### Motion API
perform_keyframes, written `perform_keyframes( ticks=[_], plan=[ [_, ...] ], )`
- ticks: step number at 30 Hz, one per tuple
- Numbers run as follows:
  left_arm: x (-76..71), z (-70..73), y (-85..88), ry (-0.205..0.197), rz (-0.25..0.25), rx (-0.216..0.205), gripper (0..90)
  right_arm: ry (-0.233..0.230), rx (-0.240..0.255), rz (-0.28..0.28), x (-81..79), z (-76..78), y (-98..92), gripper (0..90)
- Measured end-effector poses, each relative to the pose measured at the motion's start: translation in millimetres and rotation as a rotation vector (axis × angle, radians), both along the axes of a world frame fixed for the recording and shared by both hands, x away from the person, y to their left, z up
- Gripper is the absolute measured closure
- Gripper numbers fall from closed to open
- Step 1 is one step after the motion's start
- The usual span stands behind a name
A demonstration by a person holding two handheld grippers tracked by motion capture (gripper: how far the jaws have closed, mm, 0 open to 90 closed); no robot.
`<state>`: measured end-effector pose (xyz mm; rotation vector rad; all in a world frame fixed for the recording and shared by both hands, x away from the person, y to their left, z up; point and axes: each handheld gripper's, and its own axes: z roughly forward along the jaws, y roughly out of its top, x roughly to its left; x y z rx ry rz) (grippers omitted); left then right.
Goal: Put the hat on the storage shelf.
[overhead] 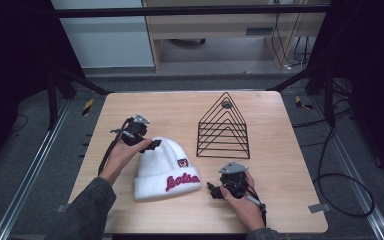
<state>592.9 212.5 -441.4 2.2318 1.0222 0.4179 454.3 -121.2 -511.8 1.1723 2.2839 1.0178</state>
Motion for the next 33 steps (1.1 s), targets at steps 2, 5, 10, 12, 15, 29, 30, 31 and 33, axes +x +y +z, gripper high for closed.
perform_keyframes(
  ticks=[2, 5, 10, 12, 15, 29, 30, 31, 33],
  plan=[
    [2.7, -5.9, -2.1, 0.012, -0.005, 0.007, 24.0, 0.001, 0.001, -0.002, -0.1, 0.0, 0.2, 13.5],
    [5.8, -14.2, -2.5, 0.035, -0.007, 0.05, 27.1, 0.002, 0.004, -0.009, -0.8, 0.0, 0.6, 13.5],
    [8.6, -23.9, 1.5, 0.07, -0.01, 0.073, 34.0, 0.002, 0.004, -0.024, -2.1, -0.1, 1.5, 13.5],
    [9.2, -27.1, 2.4, 0.087, -0.015, 0.068, 37.5, 0.003, 0.004, -0.025, -2.4, -0.1, 1.5, 13.5],
    [9.0, -29.9, 1.8, 0.097, -0.013, 0.067, 43.6, 0.003, 0.004, -0.025, -2.4, -0.1, 1.5, 13.5],
    [-3.4, -26.4, -2.3, 0.094, -0.02, 0.049, 82.1, 0.003, 0.003, -0.025, -2.4, -0.1, 1.5, 13.5],
    [-6.4, -24.0, -2.0, 0.083, -0.026, 0.052, 82.5, 0.003, 0.004, -0.025, -2.4, -0.1, 1.5, 13.5],
    [-10.1, -21.0, -2.0, 0.069, -0.026, 0.047, 82.7, 0.003, 0.004, -0.025, -2.4, -0.1, 1.5, 13.5],
    [-18.3, -13.3, -2.1, 0.038, -0.033, 0.025, 83.1, 0.003, 0.003, -0.025, -2.4, -0.1, 1.5, 13.5]
  ],
)
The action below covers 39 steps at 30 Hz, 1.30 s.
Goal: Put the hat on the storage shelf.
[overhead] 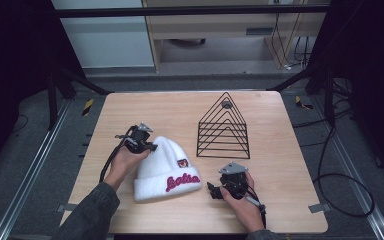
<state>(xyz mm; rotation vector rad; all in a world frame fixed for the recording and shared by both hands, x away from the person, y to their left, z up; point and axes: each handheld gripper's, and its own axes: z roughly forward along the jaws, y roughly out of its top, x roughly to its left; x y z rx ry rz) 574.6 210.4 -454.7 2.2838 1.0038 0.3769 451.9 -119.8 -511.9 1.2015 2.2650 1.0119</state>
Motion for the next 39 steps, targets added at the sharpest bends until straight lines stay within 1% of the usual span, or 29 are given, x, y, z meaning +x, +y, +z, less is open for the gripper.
perform_keyframes(
  ticks=[6, 9, 11, 14, 18, 21, 22, 23, 24, 25, 26, 30, 31, 32, 34, 39],
  plan=[
    [-27.9, 34.0, -4.5, -0.112, -0.053, -0.032, 83.7, 0.0, 0.0, 0.0, 0.0, 0.0, 0.0, 13.5],
    [-41.7, 53.8, -10.8, -0.169, -0.083, -0.053, 83.7, 0.0, 0.001, 0.0, 0.0, 0.0, 0.1, 13.5],
    [-49.7, 66.3, -15.1, -0.206, -0.107, -0.059, 83.8, -0.001, -0.001, 0.0, 0.0, 0.1, 0.0, 13.6],
    [-60.5, 82.8, -21.1, -0.248, -0.133, -0.08, 83.9, 0.0, 0.0, -0.002, 0.0, 0.1, 0.1, 13.6],
    [-71.4, 104.3, -28.2, -0.299, -0.168, -0.077, 84.1, -0.006, -0.003, 0.003, -0.4, 0.4, -0.4, 14.3],
    [-78.9, 121.1, -32.2, -0.338, -0.186, -0.081, 84.2, -0.026, -0.001, 0.002, -3.0, 2.6, -2.8, 14.7],
    [-81.1, 126.2, -33.6, -0.349, -0.19, -0.085, 84.2, -0.039, 0.01, 0.006, -4.2, 5.3, -4.4, 15.4],
    [-83.3, 131.4, -34.7, -0.362, -0.197, -0.079, 84.2, -0.048, 0.031, 0.006, -6.3, 9.4, -5.7, 15.8],
    [-85.1, 136.2, -36.0, -0.374, -0.203, -0.072, 84.2, -0.06, 0.04, 0.004, -7.9, 13.7, -6.8, 15.9],
    [-86.8, 141.0, -36.9, -0.383, -0.211, -0.07, 84.2, -0.074, 0.04, 0.009, -9.0, 18.5, -8.6, 16.5],
    [-88.7, 145.3, -38.2, -0.393, -0.215, -0.078, 84.2, -0.082, 0.05, 0.011, -10.4, 23.8, -9.3, 17.0],
    [-95.2, 162.9, -41.9, -0.44, -0.229, -0.082, 84.2, -0.122, 0.065, 0.022, -14.6, 45.1, -11.9, 18.1],
    [-96.2, 167.5, -42.3, -0.454, -0.234, -0.077, 84.2, -0.132, 0.068, 0.026, -15.3, 50.1, -12.2, 18.3],
    [-97.0, 172.0, -42.9, -0.465, -0.237, -0.078, 84.2, -0.137, 0.082, 0.032, -16.2, 55.1, -12.1, 18.3],
    [-97.4, 181.7, -43.0, -0.483, -0.24, -0.08, 84.2, -0.161, 0.094, 0.048, -17.0, 64.6, -11.6, 18.9],
    [-94.3, 204.1, -41.5, -0.515, -0.239, -0.127, 84.2, -0.201, 0.125, 0.086, -18.8, 88.2, -6.4, 21.6]
  ],
)
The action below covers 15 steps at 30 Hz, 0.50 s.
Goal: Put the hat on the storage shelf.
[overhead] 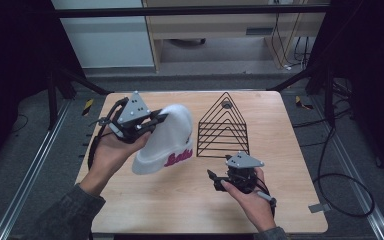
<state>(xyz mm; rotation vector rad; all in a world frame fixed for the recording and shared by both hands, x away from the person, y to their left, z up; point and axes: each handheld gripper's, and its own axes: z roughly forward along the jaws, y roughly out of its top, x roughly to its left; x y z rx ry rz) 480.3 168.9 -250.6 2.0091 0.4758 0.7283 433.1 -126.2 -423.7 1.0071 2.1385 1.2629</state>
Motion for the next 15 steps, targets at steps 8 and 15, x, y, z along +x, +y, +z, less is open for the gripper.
perform_keyframes(
  ticks=[8, 15],
  plan=[
    [-4.2, 29.1, -2.4, -0.061, -0.065, -0.057, 84.2, -0.049, -0.007, 0.051, 3.4, 29.0, 6.4, 26.0],
    [-6.1, 48.9, -10.8, -0.078, -0.102, -0.074, 84.1, -0.077, 0.008, 0.077, 11.9, 51.3, 11.4, 24.1]
  ],
)
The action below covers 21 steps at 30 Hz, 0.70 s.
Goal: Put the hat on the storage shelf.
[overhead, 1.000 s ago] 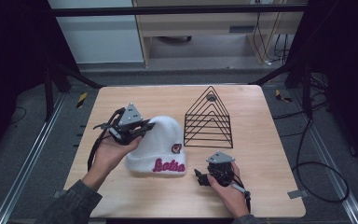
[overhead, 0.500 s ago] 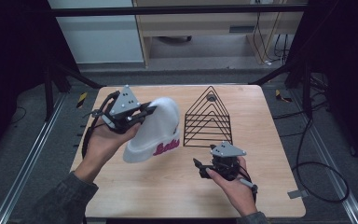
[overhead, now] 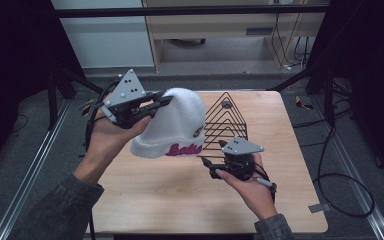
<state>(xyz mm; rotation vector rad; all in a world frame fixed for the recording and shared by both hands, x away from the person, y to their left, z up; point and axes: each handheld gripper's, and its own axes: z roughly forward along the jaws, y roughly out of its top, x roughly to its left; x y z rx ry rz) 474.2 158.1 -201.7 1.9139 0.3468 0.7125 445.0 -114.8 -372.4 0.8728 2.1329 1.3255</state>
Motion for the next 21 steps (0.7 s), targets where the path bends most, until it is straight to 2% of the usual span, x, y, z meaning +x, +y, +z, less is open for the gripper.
perform_keyframes(
  ticks=[4, 7, 13, 17, 21],
  plan=[
    [-2.1, 11.8, -5.9, -0.019, -0.025, 0.018, 84.1, -0.011, -0.001, 0.016, 6.6, 10.2, 2.2, 23.7],
    [-3.2, 18.6, -8.3, -0.031, -0.043, 0.015, 84.1, -0.02, 0.003, 0.03, 11.0, 18.3, 2.1, 23.8],
    [-2.9, 23.0, -13.9, -0.043, -0.073, 0.008, 84.2, 0.009, 0.029, 0.076, 24.3, 28.1, -0.7, 24.0],
    [0.0, 20.3, -17.2, -0.043, -0.069, -0.006, 84.2, 0.059, 0.041, 0.123, 32.2, 25.4, 0.7, 37.9],
    [3.1, 16.1, -19.2, -0.03, -0.057, -0.017, 84.3, 0.061, 0.025, 0.148, 32.8, 19.8, 5.5, 63.7]
  ],
)
